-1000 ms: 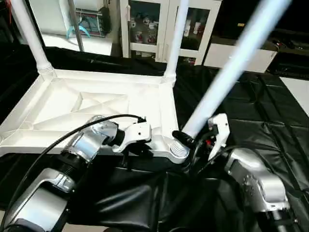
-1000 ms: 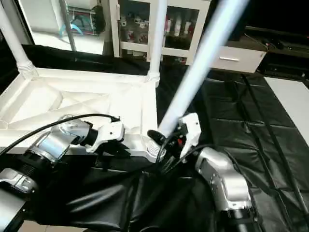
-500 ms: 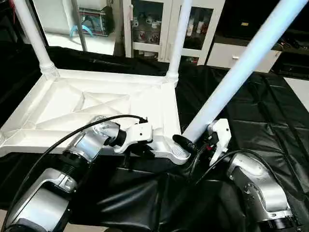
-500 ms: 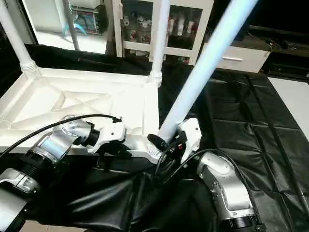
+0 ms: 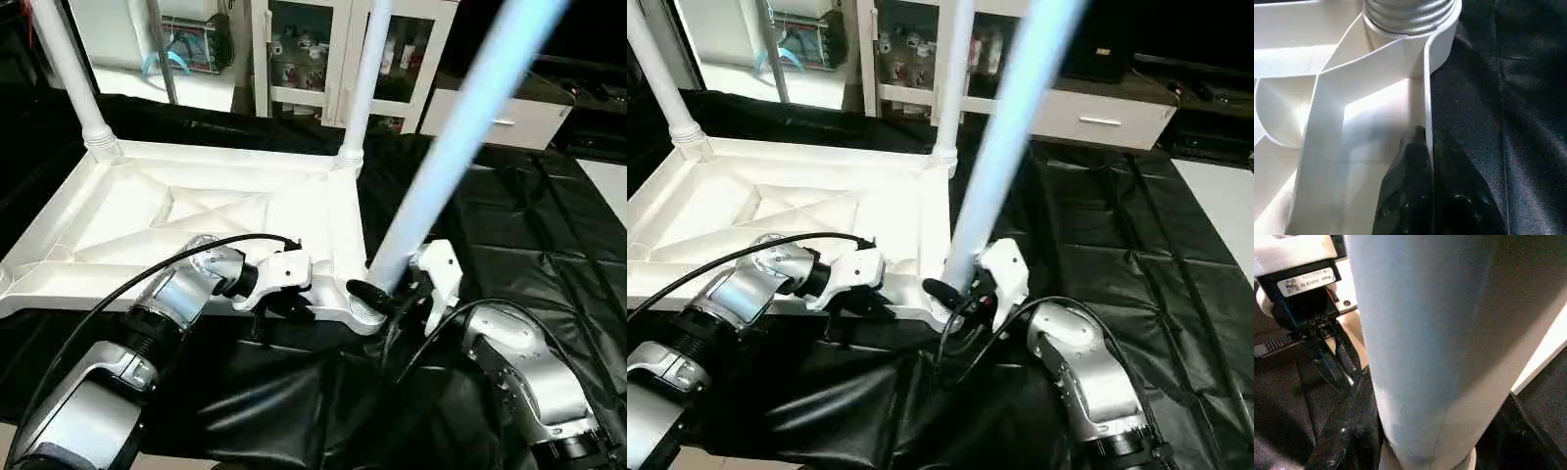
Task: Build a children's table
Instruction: Insert table leg to table base
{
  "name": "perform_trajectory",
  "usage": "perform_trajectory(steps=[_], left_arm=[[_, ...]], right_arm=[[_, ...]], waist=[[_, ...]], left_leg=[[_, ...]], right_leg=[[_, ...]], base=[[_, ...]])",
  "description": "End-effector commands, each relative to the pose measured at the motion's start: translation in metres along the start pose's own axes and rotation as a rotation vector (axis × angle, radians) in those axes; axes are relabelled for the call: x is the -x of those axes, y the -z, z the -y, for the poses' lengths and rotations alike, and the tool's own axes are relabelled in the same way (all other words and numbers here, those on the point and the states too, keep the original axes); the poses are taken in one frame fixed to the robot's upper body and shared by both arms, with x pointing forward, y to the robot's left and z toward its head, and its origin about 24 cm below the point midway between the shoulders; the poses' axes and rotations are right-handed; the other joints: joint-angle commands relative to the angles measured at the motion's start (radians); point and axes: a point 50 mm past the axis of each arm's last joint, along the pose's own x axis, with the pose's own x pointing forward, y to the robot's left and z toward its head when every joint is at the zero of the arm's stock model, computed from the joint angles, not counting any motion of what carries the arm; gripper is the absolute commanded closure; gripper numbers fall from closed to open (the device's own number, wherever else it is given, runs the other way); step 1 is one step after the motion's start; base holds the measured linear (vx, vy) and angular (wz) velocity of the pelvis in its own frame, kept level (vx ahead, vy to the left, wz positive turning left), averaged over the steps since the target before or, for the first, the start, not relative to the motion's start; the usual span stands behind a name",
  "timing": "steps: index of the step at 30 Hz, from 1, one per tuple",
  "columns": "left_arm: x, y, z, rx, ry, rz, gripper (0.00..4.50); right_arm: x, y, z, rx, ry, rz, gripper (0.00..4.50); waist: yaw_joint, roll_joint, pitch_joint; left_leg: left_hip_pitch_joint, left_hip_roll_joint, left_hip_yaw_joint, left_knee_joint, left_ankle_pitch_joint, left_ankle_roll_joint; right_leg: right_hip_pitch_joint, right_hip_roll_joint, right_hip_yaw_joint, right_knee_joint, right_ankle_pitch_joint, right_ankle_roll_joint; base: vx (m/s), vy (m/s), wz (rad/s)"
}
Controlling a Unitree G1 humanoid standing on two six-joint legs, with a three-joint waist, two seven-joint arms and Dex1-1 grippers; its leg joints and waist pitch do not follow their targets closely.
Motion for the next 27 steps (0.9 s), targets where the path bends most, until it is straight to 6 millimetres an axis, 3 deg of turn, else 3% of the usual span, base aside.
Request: perform_trajectory(steps=[1,10,16,18,22,27], left_arm=[[0.002,-0.001,-0.004,0.003,-0.049,0.019,4.5],[0.003,0.001,-0.003,0.006,-0.053,0.017,4.5],[0.003,0.001,-0.004,0.01,-0.067,0.021,4.5],[0.003,0.001,-0.005,0.01,-0.068,0.021,4.5],[0.004,0.0,-0.005,0.01,-0.069,0.021,4.5],[0.003,-0.003,-0.007,0.042,-0.102,0.057,4.5]], right_arm=[[0.004,0.048,-0.011,-0.129,-0.034,-0.226,2.62],[0.007,0.062,-0.007,-0.177,0.041,-0.252,2.62],[0.007,0.064,-0.007,-0.196,0.087,-0.188,2.62],[0.008,0.066,-0.008,-0.192,0.09,-0.196,2.62],[0.007,0.065,-0.006,-0.188,0.108,-0.191,2.62],[0.004,0.058,0.009,-0.154,0.237,-0.154,2.62]], waist=[[-0.008,-0.002,-0.031],[-0.015,-0.002,-0.032],[-0.016,0.0,-0.038],[-0.015,0.003,-0.035],[-0.016,0.003,-0.032],[-0.022,0.003,-0.027]], left_leg=[[0.026,0.074,-0.048,-0.092,-0.431,-0.028],[0.028,0.074,-0.055,-0.095,-0.484,-0.042],[0.03,0.075,-0.053,-0.1,-0.484,-0.048],[0.032,0.075,-0.05,-0.1,-0.488,-0.049],[0.034,0.074,-0.052,-0.1,-0.504,-0.047],[0.041,0.072,-0.063,-0.101,-0.566,-0.055]], right_leg=[[0.001,-0.095,0.052,-0.108,-0.555,-0.109],[-0.003,-0.096,0.049,-0.115,-0.611,-0.09],[0.002,-0.094,0.047,-0.113,-0.533,-0.11],[-0.002,-0.093,0.048,-0.114,-0.52,-0.116],[-0.002,-0.095,0.049,-0.118,-0.56,-0.111],[-0.005,-0.099,0.042,-0.131,-0.684,-0.076]], base=[[0.0,0.0,0.0],[0.0,0.0,0.0],[0.0,0.0,0.0],[0.0,0.0,0.0],[0.0,0.0,0.0],[0.0,0.0,0.0]])
